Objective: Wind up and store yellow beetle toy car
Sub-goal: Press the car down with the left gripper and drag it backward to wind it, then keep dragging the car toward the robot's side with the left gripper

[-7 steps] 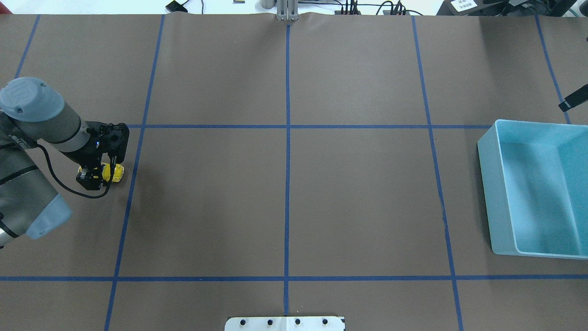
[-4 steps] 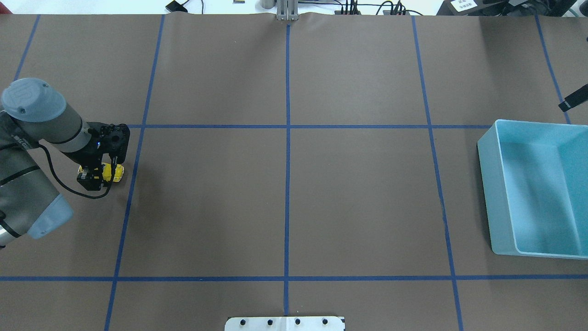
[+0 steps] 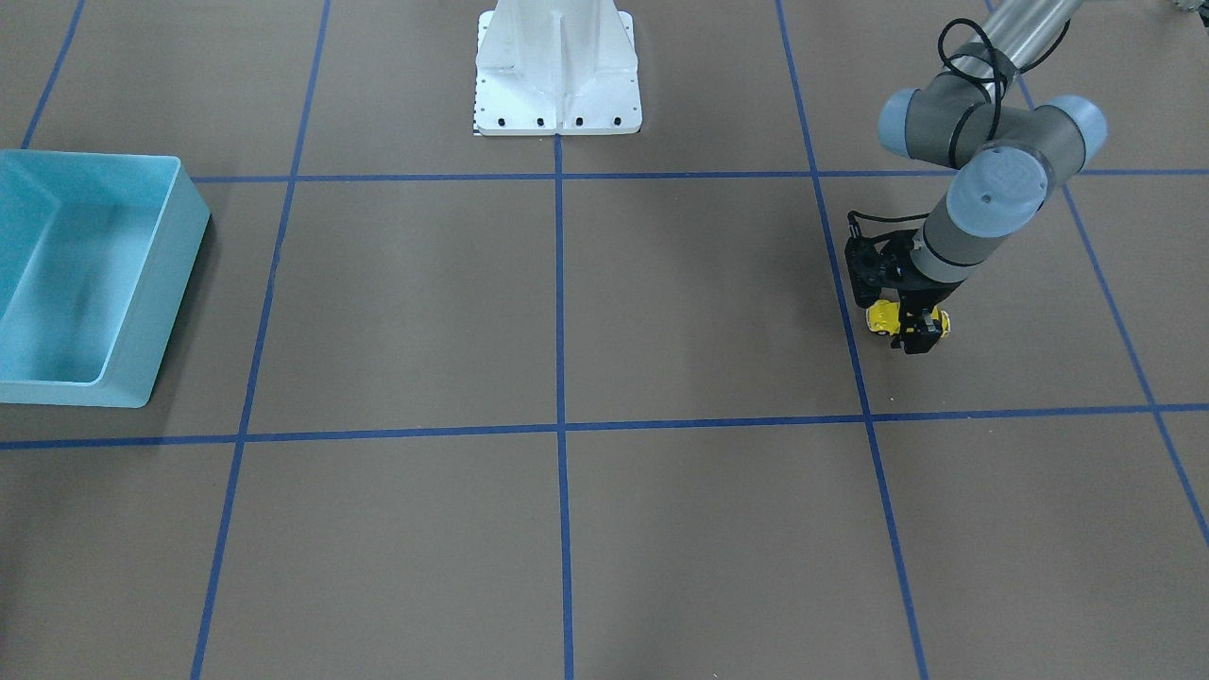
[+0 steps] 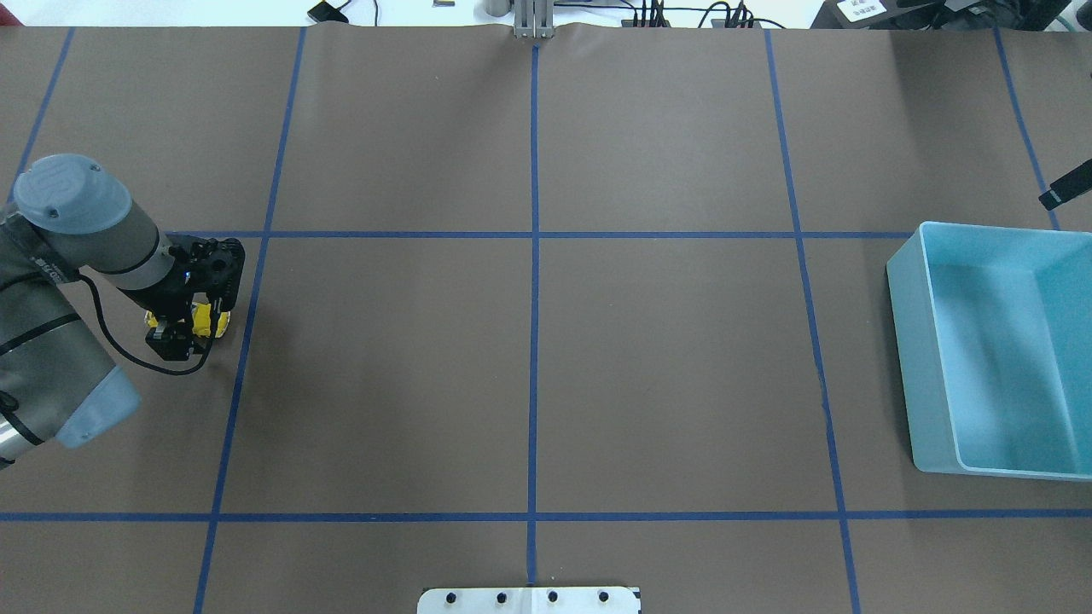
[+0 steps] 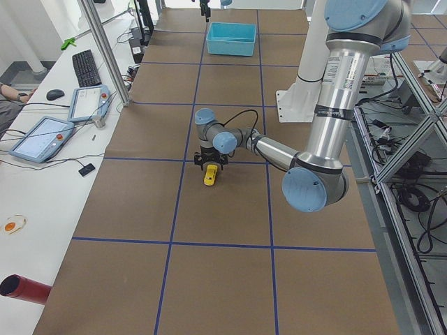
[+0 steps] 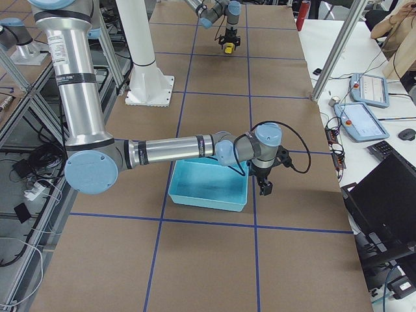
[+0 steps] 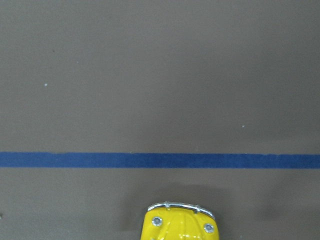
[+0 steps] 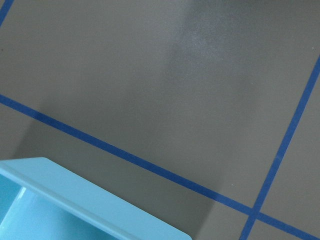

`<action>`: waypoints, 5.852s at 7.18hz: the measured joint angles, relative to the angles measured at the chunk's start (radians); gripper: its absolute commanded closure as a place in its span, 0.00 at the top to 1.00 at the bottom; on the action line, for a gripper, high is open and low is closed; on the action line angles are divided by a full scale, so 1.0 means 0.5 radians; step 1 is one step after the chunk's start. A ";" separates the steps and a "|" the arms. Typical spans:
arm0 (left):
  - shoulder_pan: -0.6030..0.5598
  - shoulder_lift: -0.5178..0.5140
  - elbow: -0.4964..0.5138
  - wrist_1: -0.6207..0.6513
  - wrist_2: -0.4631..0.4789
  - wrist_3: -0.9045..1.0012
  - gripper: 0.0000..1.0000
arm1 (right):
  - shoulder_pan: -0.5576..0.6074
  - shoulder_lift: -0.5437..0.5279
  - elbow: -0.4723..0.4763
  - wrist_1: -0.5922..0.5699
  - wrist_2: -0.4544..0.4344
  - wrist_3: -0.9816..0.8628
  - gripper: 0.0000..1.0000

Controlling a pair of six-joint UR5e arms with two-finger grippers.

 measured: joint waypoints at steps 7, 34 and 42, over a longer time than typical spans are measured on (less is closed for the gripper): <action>0.004 -0.007 0.023 -0.121 0.000 0.004 0.00 | 0.000 -0.005 0.001 0.000 0.000 0.000 1.00; -0.191 0.108 0.260 -0.809 -0.439 -0.209 0.00 | 0.000 -0.045 -0.045 0.000 0.000 -0.001 1.00; -0.282 0.183 0.354 -0.933 -0.496 -0.141 0.00 | 0.000 -0.048 -0.067 0.000 -0.003 -0.002 1.00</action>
